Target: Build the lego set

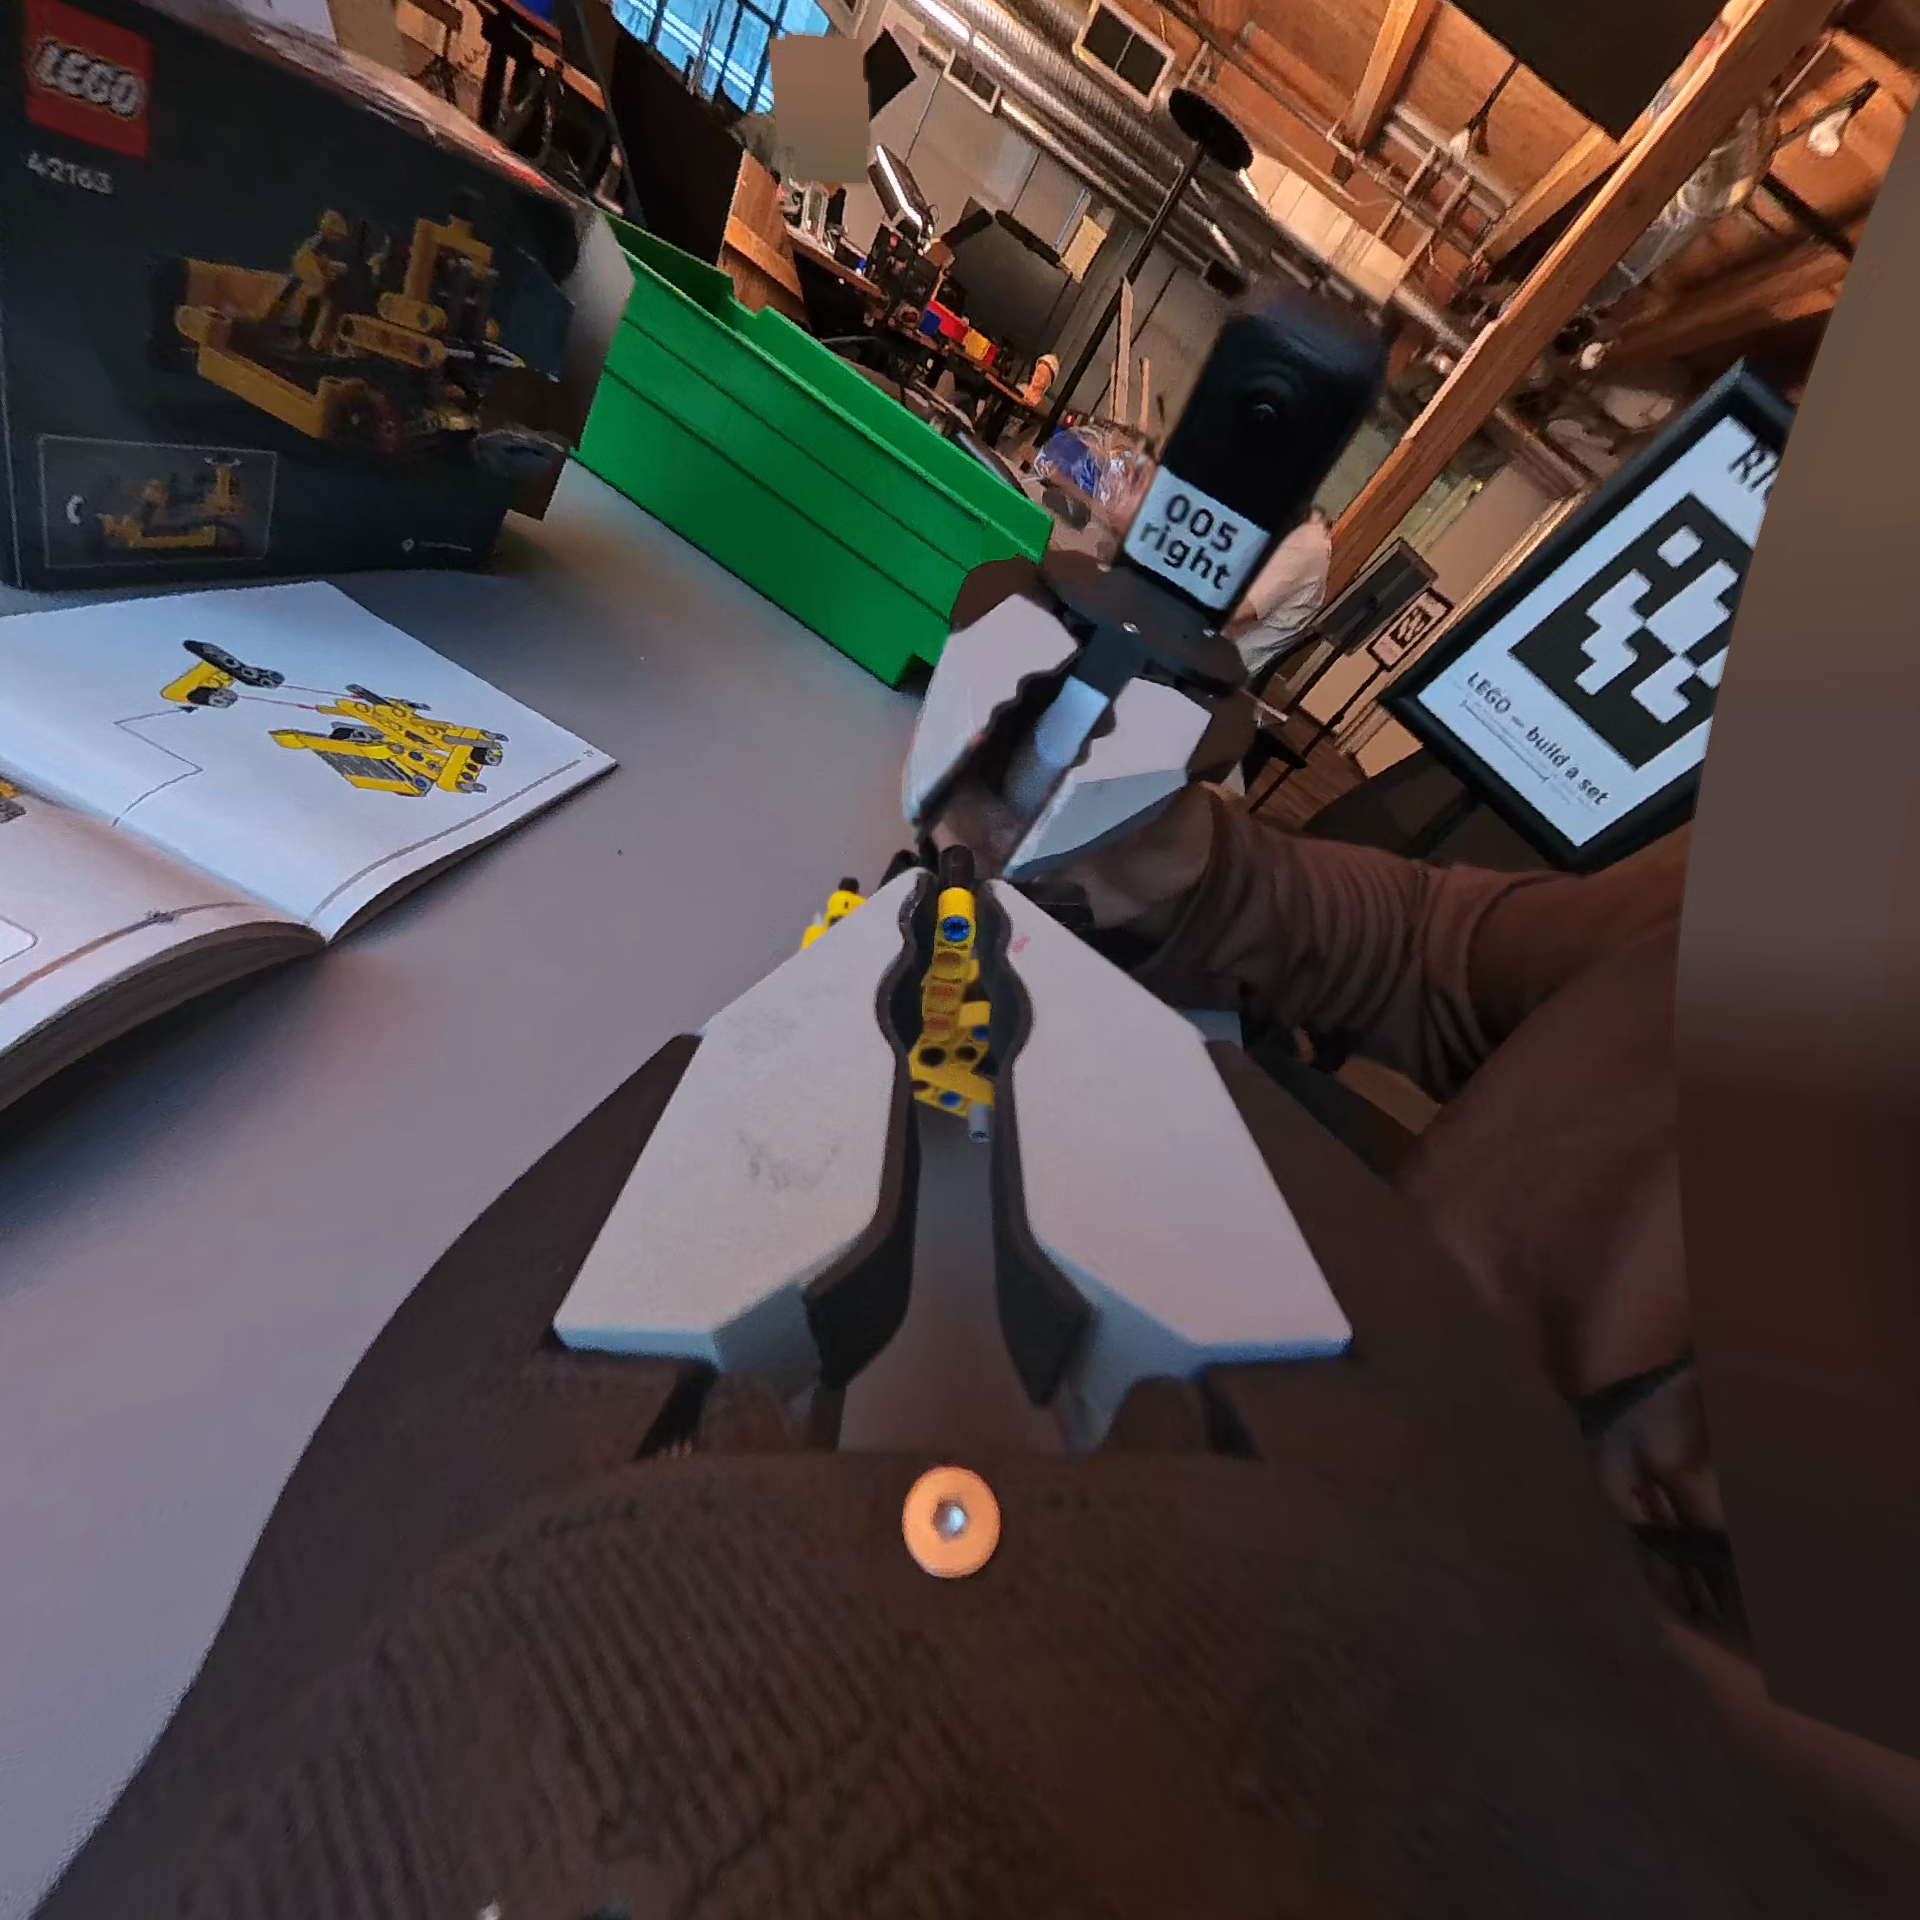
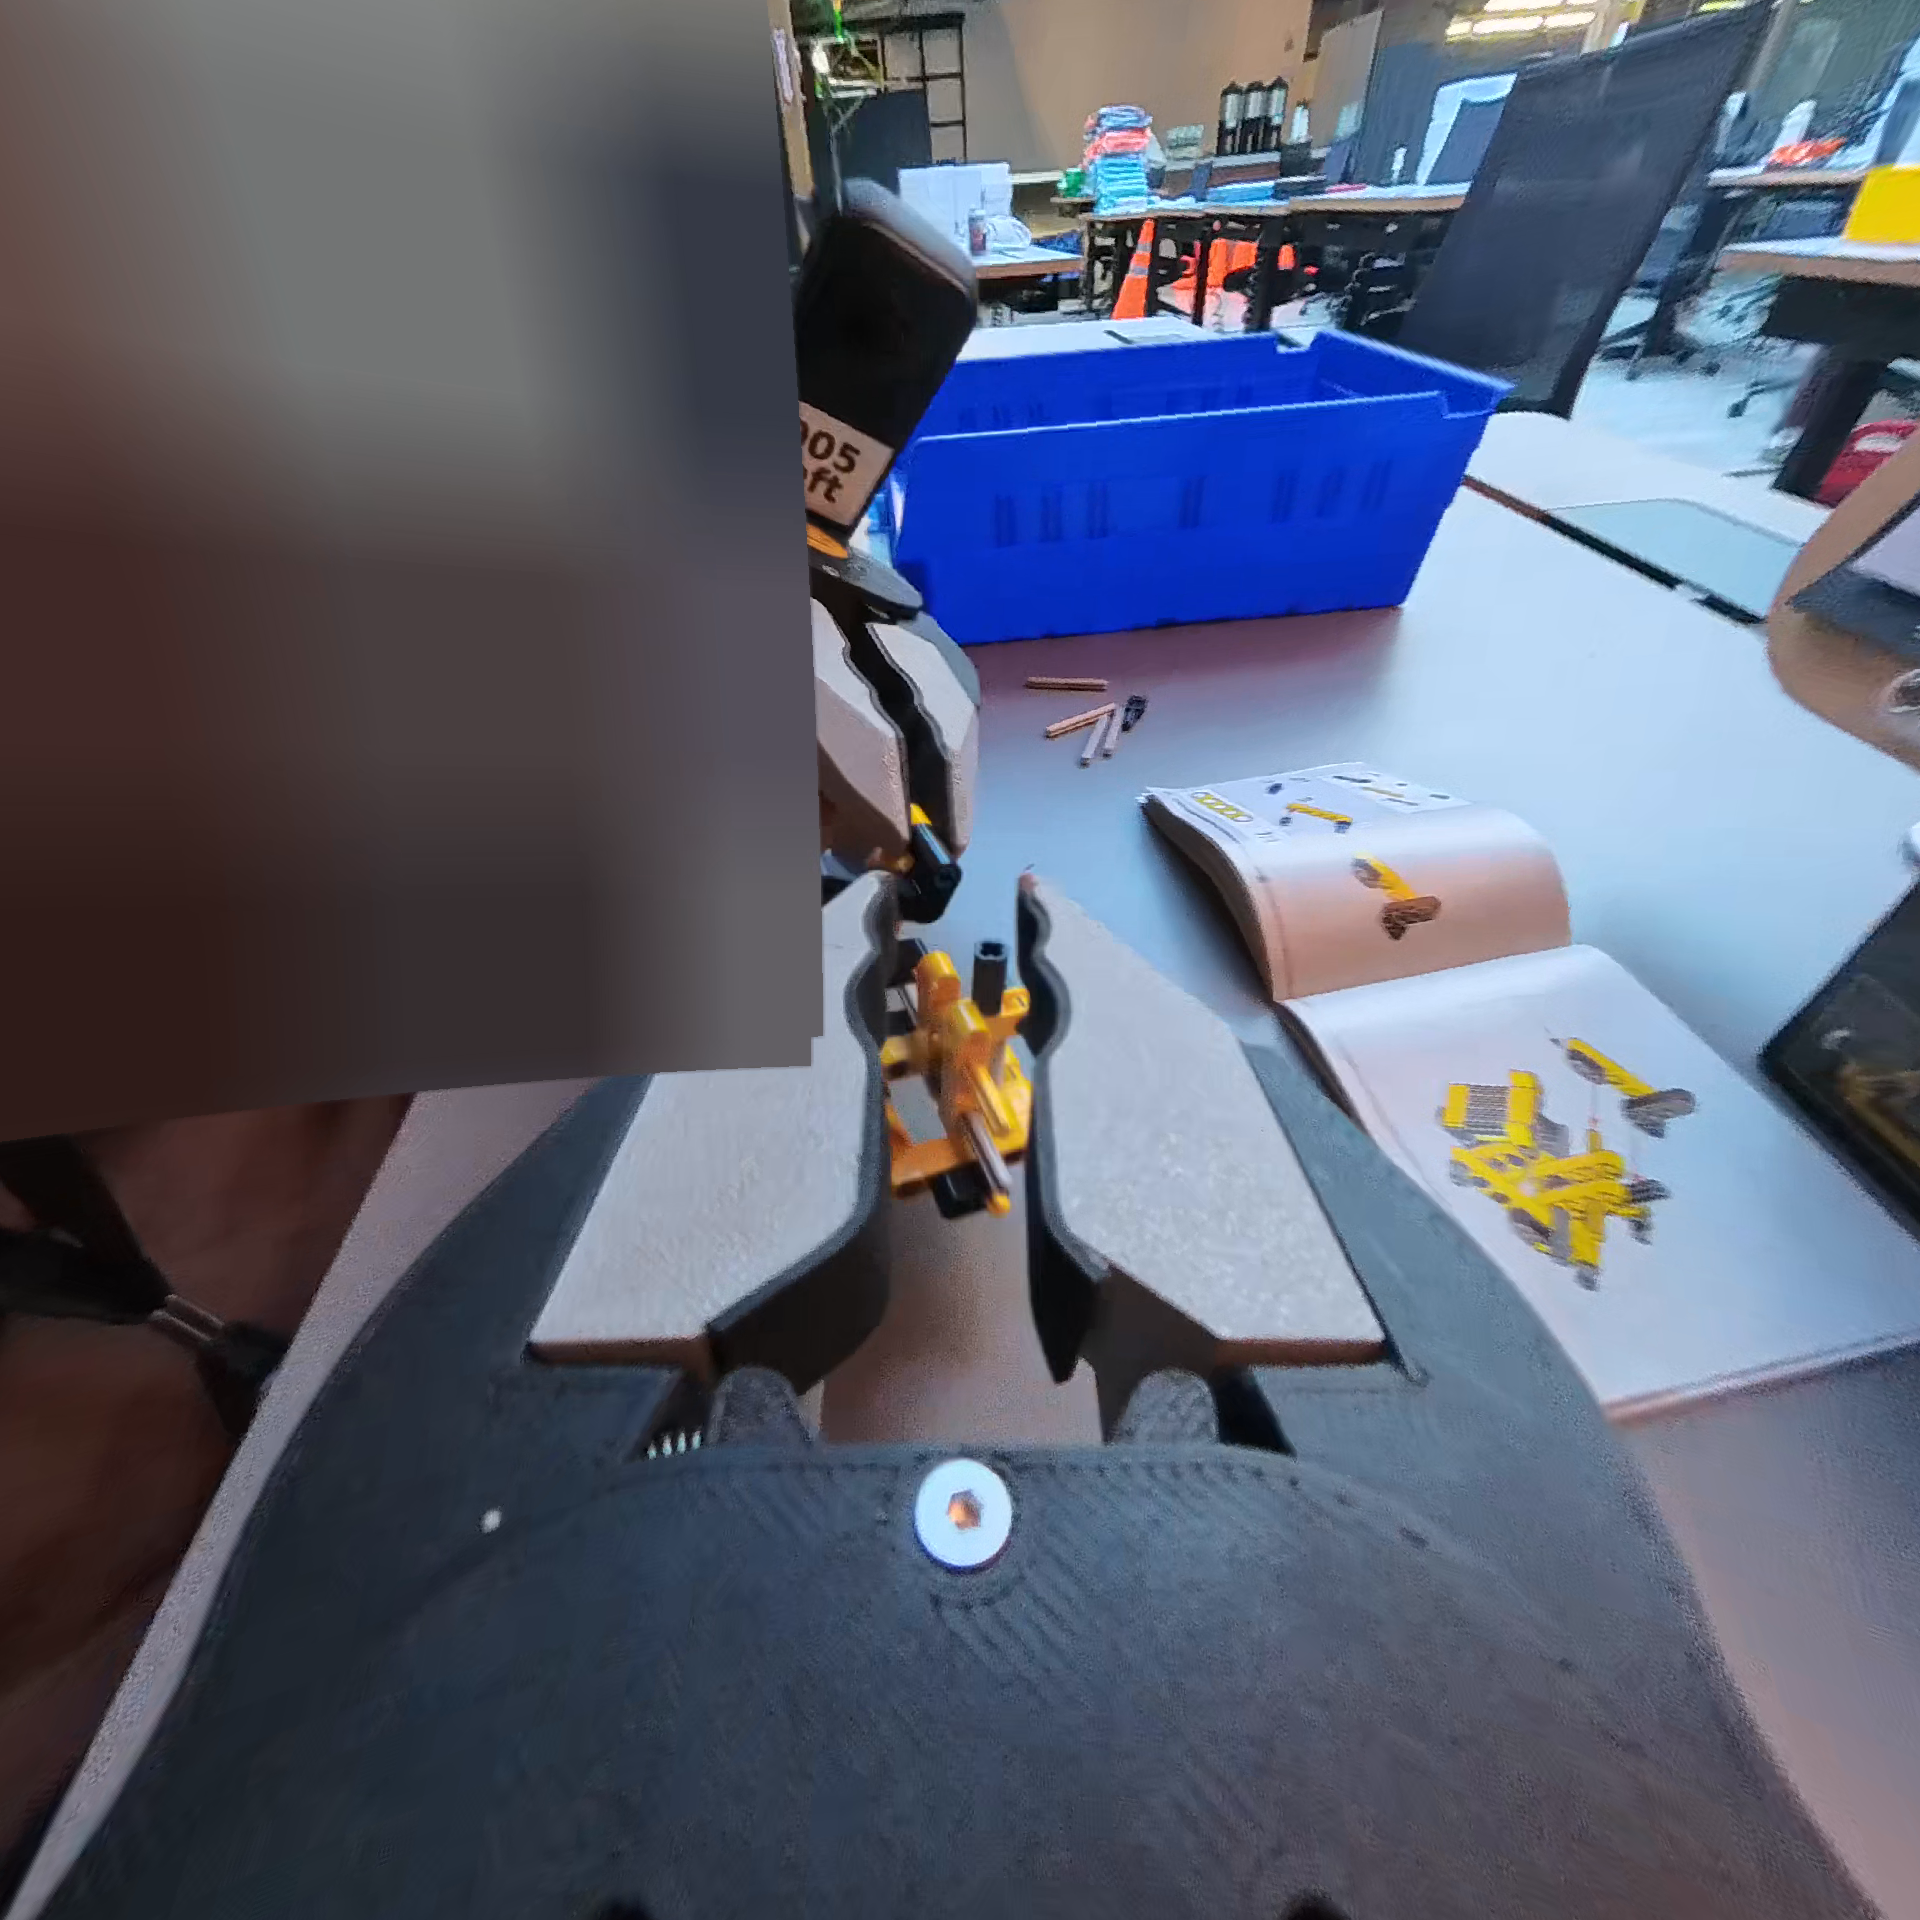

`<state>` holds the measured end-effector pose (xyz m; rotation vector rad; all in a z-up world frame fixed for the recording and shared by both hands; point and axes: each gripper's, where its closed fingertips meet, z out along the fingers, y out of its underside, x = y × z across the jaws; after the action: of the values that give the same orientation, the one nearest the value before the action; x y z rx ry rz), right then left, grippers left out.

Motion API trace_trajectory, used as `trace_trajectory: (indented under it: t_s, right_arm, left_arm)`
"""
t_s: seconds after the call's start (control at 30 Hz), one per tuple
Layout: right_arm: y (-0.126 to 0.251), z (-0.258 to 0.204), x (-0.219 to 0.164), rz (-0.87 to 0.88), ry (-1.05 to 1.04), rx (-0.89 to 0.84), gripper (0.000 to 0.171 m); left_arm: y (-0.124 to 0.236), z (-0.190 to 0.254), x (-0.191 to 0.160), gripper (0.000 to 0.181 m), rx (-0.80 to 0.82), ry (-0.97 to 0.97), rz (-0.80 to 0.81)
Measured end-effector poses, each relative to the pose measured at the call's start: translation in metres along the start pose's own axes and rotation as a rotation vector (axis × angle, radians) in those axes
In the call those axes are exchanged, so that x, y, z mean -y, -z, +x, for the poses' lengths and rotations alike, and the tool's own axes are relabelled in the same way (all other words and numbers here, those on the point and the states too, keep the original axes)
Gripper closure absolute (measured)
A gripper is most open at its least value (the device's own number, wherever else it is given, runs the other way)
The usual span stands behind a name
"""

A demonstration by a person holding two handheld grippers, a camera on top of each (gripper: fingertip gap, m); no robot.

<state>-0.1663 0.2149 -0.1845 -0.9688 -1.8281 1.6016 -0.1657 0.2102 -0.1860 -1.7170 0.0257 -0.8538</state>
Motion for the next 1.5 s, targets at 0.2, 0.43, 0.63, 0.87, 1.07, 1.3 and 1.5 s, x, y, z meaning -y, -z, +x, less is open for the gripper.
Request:
trace_trajectory:
  t_s: [0.2,0.43,0.63,0.87,1.07,1.3,1.5]
  right_arm:
    - [0.01,-0.006,-0.001,-0.046,0.131,0.006,0.149]
    - [0.003,-0.015,-0.008,-0.087,0.172,0.025,0.154]
    - [0.004,-0.01,-0.018,-0.128,0.203,-0.019,0.154]
    - [0.026,0.01,-0.026,-0.163,0.154,-0.031,0.151]
    - [0.02,0.013,-0.041,-0.233,0.111,0.002,0.145]
    - [0.012,0.013,-0.044,-0.262,0.131,0.013,0.133]
    - [-0.001,0.009,-0.049,-0.305,0.186,0.035,0.136]
  left_arm:
    - [-0.001,-0.015,-0.003,0.176,-0.008,0.166,-0.019]
    - [-0.009,-0.02,-0.013,0.176,-0.015,0.216,-0.104]
    - [-0.005,-0.017,-0.011,0.173,-0.046,0.186,-0.108]
    - [0.011,-0.015,-0.017,0.162,0.016,-0.05,-0.187]
    - [0.001,-0.014,-0.026,0.162,0.017,-0.117,-0.268]
    - [-0.004,-0.018,-0.029,0.17,0.015,-0.104,-0.309]
    - [-0.006,-0.023,-0.03,0.174,-0.011,0.015,-0.313]
